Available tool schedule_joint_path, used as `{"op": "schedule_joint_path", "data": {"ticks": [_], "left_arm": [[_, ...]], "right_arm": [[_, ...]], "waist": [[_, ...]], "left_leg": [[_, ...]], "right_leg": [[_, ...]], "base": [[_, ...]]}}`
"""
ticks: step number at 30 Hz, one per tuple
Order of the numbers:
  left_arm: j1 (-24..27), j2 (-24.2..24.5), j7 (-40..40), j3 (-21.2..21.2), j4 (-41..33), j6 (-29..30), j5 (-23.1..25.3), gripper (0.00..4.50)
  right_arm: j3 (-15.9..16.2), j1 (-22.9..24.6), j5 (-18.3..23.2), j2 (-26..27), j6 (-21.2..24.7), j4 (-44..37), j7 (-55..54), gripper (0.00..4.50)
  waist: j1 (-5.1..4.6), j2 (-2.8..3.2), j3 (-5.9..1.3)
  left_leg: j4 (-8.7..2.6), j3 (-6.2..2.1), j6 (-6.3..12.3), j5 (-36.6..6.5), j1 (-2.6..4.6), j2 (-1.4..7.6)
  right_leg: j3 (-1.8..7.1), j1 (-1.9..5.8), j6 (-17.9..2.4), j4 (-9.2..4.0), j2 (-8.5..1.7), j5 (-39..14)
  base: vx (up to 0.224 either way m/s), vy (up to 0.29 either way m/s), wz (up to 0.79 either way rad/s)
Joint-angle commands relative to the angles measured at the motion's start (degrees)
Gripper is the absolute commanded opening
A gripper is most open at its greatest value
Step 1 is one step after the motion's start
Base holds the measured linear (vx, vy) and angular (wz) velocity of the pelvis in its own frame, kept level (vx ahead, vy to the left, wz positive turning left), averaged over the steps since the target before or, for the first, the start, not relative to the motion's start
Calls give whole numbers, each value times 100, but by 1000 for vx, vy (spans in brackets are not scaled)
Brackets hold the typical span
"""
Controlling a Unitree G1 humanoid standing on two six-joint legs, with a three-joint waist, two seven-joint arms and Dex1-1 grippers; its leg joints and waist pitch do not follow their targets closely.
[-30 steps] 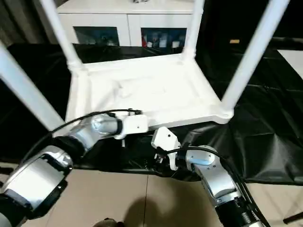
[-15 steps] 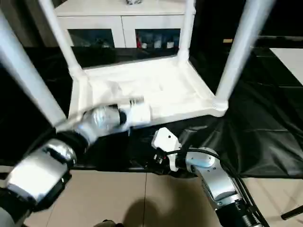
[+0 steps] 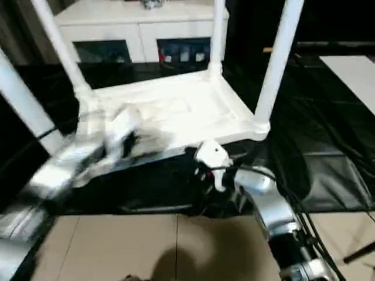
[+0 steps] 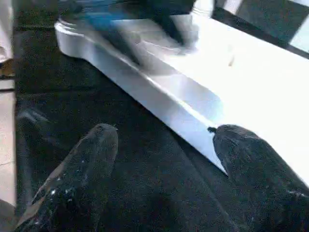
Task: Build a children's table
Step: Rotate table base
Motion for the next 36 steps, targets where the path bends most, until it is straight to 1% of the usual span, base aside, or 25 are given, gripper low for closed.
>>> {"op": "schedule_joint_path", "data": {"ticks": [1, 2, 3, 4, 5, 6, 7, 8, 10, 11, 12, 13, 14, 15, 16, 18, 20, 23, 24, 26, 29, 33, 34, 35, 36], "left_arm": [[402, 235, -334, 112, -882, 488, -554, 301], [402, 235, -334, 112, -882, 488, -554, 306], [929, 375, -333, 462, -1296, 605, -824, 306], [929, 375, -333, 462, -1296, 605, -824, 313], [1292, 494, -391, 733, -1517, 697, -1042, 337], [1355, 516, -411, 787, -1553, 732, -1102, 345], [1720, 686, -503, 1081, -1849, 1009, -1357, 347], [1732, 693, -508, 1089, -1861, 1023, -1368, 352], [2061, 911, -622, 1301, -2202, 1422, -1651, 365], [2315, 1152, -748, 1571, -2244, 1496, -1829, 380], [2364, 1212, -762, 1639, -2229, 1472, -1853, 391], [2405, 1264, -772, 1699, -2211, 1444, -1871, 391], [2518, 1377, -815, 1856, -2234, 1471, -1965, 397], [2549, 1405, -825, 1897, -2247, 1485, -1992, 426], [2615, 1497, -882, 1983, -2221, 1500, -1997, 426], [2791, 1666, -967, 2134, -2253, 1528, -2019, 438], [2915, 1840, -986, 2380, -2172, 1635, -2072, 444], [2932, 1975, -973, 2623, -2014, 1670, -2122, 444], [2908, 2108, -968, 2823, -1708, 1524, -2124, 444], [2836, 2198, -930, 2998, -1371, 1310, -2071, 444], [2666, 2287, -809, 3242, -916, 998, -1999, 444], [2421, 2199, -542, 3451, -563, 648, -1891, 444], [2298, 2128, -375, 3470, -431, 457, -1816, 444], [2240, 2092, -282, 3460, -385, 368, -1770, 444], [2153, 2021, -196, 3416, -393, 360, -1756, 444]], "right_arm": [[-27, -83, 71, 98, -59, -27, -48, 350], [-27, -83, 71, 98, -59, -27, -48, 350], [-72, -122, 144, 202, -77, 19, -100, 350], [-72, -122, 144, 202, -77, 19, -100, 350], [-98, -132, 193, 276, -80, 26, -136, 350], [-101, -131, 200, 288, -80, 22, -141, 350], [-101, -110, 234, 350, -72, -12, -162, 350], [-101, -108, 234, 352, -72, -14, -163, 350], [-88, -58, 251, 391, -71, -47, -173, 350], [-62, 33, 238, 397, -95, -90, -162, 350], [-62, 52, 238, 397, -99, -97, -157, 350], [-62, 67, 239, 397, -102, -102, -153, 350], [-69, 92, 242, 400, -111, -106, -146, 350], [-71, 98, 243, 402, -112, -108, -145, 350], [-77, 105, 242, 399, -119, -102, -142, 350], [-92, 119, 245, 397, -126, -96, -138, 350], [-96, 134, 256, 394, -131, -94, -140, 350], [-82, 157, 259, 395, -126, -106, -124, 350], [-62, 177, 234, 398, -132, -87, -127, 350], [-60, 165, 178, 403, -111, -22, -195, 350], [-88, 109, 66, 421, -108, 130, -372, 350], [-139, 58, 12, 442, -131, 257, -516, 350], [-145, 47, -17, 446, -138, 288, -564, 350], [-147, 45, -30, 447, -135, 296, -585, 350], [-141, 44, -23, 456, -129, 291, -582, 350]], "waist": [[-14, -54, -432], [-26, -38, -420], [-7, -15, -412], [-31, -11, -386], [-12, 3, -375], [-20, 7, -371], [-56, 21, -333], [-59, 20, -344], [-115, 17, -321], [-114, 60, -308], [-112, 56, -312], [-136, 44, -286], [-138, 58, -286], [-138, 64, -284], [-141, 77, -279], [-143, 59, -267], [-190, 70, -220], [-216, 55, -203], [-213, 49, -196], [-241, 38, -186], [-255, 80, -186], [-268, 89, -177], [-271, 95, -173], [-274, 70, -158], [-273, 77, -134]], "left_leg": [[-466, -25, 216, -1692, 143, 143], [-463, -27, 198, -1708, 131, 133], [-451, 6, 165, -1904, 214, 124], [-483, -7, 113, -2005, 174, 133], [-484, 5, 45, -2207, 221, 122], [-490, -2, 0, -2272, 219, 123], [-528, -14, -58, -2449, 190, 105], [-529, -21, -106, -2538, 209, 113], [-547, -31, -154, -2677, 211, 99], [-546, -30, -172, -2780, 244, 92], [-541, -29, -198, -2817, 256, 96], [-560, -39, -201, -2906, 220, 80], [-563, -40, -237, -3029, 255, 79], [-560, -42, -254, -3078, 273, 79], [-567, -51, -272, -3124, 274, 77], [-579, -68, -280, -3194, 263, 76], [-605, -88, -325, -3478, 274, 70], [-597, -108, -338, -3620, 308, 50], [-591, -116, -330, -3647, 322, 38], [-604, -154, -324, -3705, 299, 24], [-633, -183, -359, -3956, 351, 31], [-678, -193, -370, -4170, 379, 46], [-680, -185, -385, -4249, 412, 40], [-678, -183, -380, -4292, 428, 35], [-673, -180, -383, -4387, 462, 33]], "right_leg": [[163, 214, -1402, -310, -221, -1140], [153, 213, -1396, -289, -207, -1138], [162, 146, -1368, -342, -170, -1267], [170, 182, -1368, -345, -202, -1305], [171, 149, -1283, -374, -182, -1546], [177, 154, -1270, -354, -196, -1592], [166, 166, -1160, -377, -181, -1882], [173, 161, -1127, -372, -199, -1954], [181, 145, -1002, -400, -173, -2181], [189, 107, -973, -435, -166, -2316], [195, 97, -977, -434, -173, -2307], [189, 112, -923, -452, -164, -2438], [190, 90, -865, -477, -160, -2580], [194, 79, -856, -486, -162, -2629], [194, 81, -846, -485, -163, -2672], [195, 86, -792, -491, -173, -2810], [182, 66, -664, -529, -173, -3235], [173, 52, -515, -588, -185, -3634], [167, 41, -453, -611, -188, -3788], [135, 64, -329, -636, -193, -3999], [87, 54, -332, -663, -179, -3927], [40, 75, -385, -672, -161, -3729], [18, 60, -372, -696, -148, -3738], [-5, 49, -343, -728, -136, -3796], [-46, 39, -283, -765, -132, -3941]], "base": [[0, 0, 0], [0, 0, 0], [0, 0, 0], [0, 0, 0], [0, 0, 0], [0, 0, 0], [0, 0, 0], [0, 0, 0], [0, 0, 0], [0, 0, 0], [0, 0, 0], [0, 0, 0], [0, 0, 0], [0, 0, 0], [0, 0, 0], [0, 0, 0], [0, 0, 0], [0, 0, 0], [0, 0, 0], [0, 0, 0], [0, 0, 0], [0, 0, 0], [0, 0, 0], [0, 0, 0], [0, 0, 0]]}}
